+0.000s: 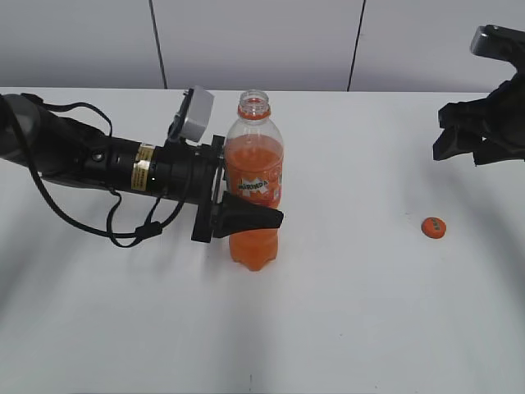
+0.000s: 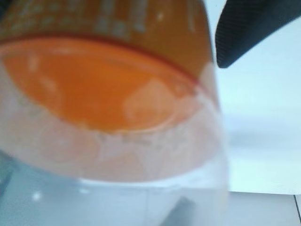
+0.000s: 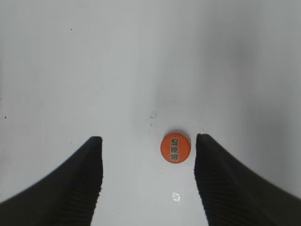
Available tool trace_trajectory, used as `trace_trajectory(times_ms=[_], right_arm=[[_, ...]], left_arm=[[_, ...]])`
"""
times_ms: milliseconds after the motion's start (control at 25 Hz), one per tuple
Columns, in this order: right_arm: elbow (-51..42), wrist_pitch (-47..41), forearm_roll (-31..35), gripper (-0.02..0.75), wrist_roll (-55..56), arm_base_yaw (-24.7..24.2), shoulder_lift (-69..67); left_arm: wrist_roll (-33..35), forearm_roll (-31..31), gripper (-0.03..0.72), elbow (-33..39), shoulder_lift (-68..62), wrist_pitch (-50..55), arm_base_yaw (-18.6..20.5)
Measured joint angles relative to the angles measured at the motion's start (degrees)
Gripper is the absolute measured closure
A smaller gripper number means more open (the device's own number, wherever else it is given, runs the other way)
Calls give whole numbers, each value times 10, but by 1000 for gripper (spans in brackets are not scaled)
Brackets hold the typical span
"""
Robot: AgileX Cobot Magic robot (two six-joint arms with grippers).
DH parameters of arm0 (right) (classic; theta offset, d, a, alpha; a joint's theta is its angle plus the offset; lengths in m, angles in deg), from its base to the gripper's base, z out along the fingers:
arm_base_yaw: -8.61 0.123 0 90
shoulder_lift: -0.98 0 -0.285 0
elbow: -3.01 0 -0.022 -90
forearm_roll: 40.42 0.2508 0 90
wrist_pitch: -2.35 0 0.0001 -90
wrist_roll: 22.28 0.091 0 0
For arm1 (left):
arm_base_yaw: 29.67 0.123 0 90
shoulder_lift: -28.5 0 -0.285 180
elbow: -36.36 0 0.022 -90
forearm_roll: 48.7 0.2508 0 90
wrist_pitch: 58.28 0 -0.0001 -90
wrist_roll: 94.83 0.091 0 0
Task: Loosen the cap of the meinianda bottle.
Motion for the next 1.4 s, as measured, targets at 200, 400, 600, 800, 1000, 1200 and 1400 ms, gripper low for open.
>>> trace_trajectory(times_ms=[200,400,600,800,1000,1200,1400], right_arm=[[0,-35,2,275,0,0,4],[0,-51,9,275,0,0,42],[14,-74,16,275,0,0,77],[47,-126,17,275,1,0,89],[86,-170,18,275,3,0,89],[116,-194,18,275,9,0,89],[131,-226,19,275,10,0,90]], left_arm=[[-12,4,125,0,29,1,0],[-30,10,125,0,66,0,0],[-43,12,125,0,117,0,0],[-51,11,125,0,163,0,0],[-72,9,125,0,215,0,1],[-100,9,125,0,279,-1,6],[-188,11,125,0,341,75,25]])
